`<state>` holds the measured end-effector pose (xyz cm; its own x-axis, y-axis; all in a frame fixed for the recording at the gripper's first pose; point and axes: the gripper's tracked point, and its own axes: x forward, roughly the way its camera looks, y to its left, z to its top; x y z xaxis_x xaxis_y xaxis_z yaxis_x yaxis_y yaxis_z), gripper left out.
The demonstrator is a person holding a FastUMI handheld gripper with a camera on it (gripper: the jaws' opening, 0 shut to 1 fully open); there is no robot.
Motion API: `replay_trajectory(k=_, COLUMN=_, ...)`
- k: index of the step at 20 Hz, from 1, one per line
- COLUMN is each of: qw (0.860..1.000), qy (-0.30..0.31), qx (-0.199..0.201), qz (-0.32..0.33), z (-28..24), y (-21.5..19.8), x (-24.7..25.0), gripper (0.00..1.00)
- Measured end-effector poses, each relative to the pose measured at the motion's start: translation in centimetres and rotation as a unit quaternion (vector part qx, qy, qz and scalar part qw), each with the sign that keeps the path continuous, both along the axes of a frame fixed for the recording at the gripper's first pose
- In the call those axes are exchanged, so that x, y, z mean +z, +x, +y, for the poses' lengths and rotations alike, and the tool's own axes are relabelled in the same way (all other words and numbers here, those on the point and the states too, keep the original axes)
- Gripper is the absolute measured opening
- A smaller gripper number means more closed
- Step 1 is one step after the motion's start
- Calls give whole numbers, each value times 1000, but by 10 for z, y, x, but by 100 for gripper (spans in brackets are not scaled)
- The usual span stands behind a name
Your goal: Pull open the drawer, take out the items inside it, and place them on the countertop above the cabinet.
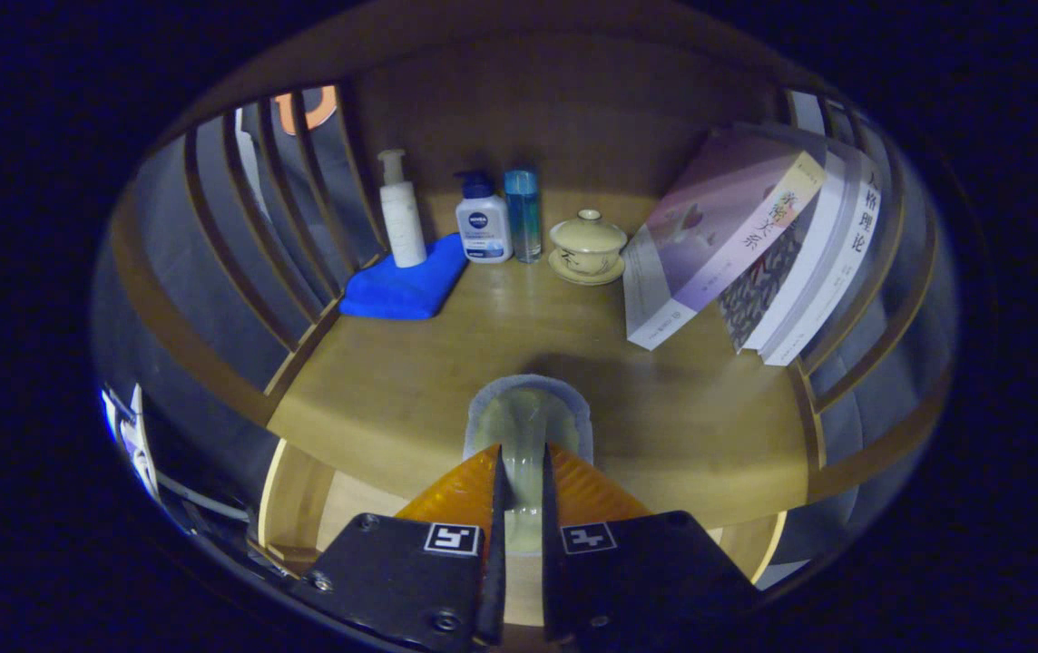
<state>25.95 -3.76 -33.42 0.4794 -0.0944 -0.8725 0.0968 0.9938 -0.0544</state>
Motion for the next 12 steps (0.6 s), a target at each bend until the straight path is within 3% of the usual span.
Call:
replay_trajectory(k=7, qw=999, qy=-47, qx=-8, qz=-14, z=-13, y=29, x=-7, gripper=20)
replay_trajectory(k=10, qw=998, qy=-43, qx=-24, qz=-30, z=-14, y=28, x=0, gripper=30)
replay_trajectory(k=12, qw=998, qy=-34, qx=-24, qz=-48, z=-10, y=18, x=7, gripper=43)
